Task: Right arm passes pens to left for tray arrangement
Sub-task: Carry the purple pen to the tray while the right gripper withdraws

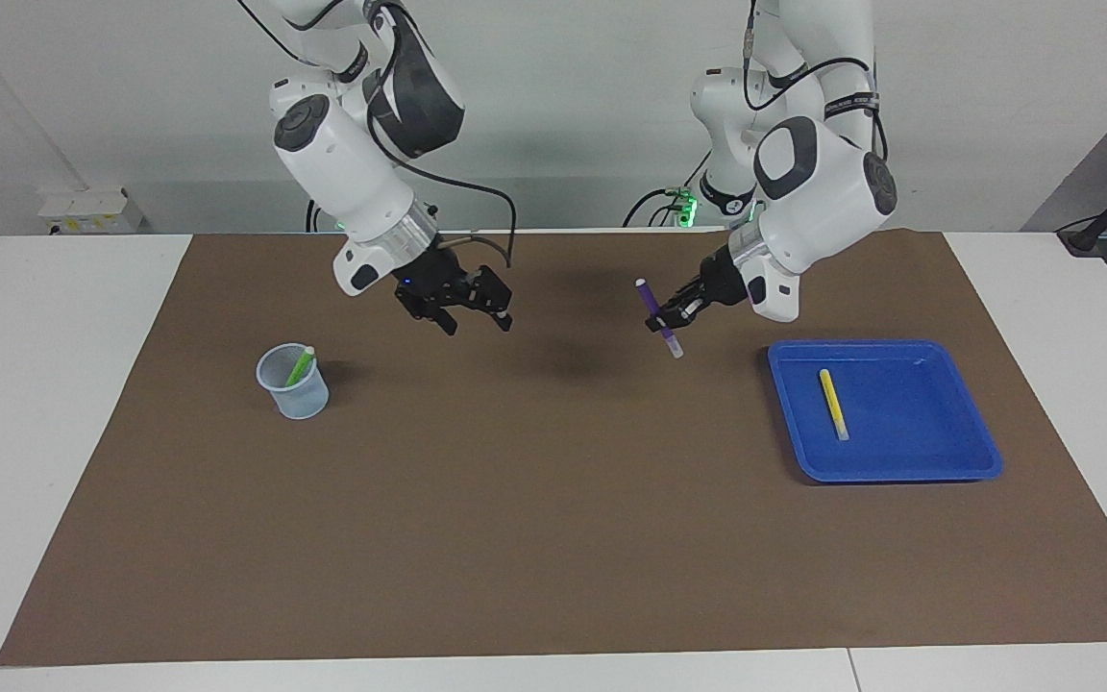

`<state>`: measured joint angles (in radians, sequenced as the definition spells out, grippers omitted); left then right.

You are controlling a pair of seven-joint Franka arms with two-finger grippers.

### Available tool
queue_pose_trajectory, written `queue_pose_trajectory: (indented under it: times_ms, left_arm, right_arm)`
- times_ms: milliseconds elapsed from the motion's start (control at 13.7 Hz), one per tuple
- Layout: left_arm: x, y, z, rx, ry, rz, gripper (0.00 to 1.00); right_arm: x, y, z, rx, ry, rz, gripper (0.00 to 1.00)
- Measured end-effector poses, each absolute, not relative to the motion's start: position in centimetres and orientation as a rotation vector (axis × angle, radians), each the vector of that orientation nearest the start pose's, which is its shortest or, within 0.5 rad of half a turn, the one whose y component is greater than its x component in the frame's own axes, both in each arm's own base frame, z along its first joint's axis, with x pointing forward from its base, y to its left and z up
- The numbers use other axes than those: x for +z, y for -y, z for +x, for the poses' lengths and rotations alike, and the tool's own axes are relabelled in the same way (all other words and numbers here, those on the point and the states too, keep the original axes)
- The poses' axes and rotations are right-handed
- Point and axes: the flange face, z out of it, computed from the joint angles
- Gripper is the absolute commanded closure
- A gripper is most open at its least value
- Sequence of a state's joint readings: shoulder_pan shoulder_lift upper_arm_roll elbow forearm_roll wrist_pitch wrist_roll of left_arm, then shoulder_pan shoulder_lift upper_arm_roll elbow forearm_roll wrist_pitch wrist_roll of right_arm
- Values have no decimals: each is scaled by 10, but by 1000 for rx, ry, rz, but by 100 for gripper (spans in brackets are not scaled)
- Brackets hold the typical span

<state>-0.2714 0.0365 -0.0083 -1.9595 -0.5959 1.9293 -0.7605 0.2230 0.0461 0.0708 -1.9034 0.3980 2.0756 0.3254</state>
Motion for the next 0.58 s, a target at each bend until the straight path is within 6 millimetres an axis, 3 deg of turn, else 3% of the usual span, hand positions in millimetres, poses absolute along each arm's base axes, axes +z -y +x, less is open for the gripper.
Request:
queue_pose_trajectory:
  times_ms: [364, 582]
  left_arm:
    - [469, 128, 545, 345, 601, -3359, 100]
    - [465, 75, 552, 255, 306, -3320, 100]
  right_arm:
    - [478, -153, 537, 113, 200, -3020, 0]
    - [465, -117, 532, 159, 522, -3093, 0]
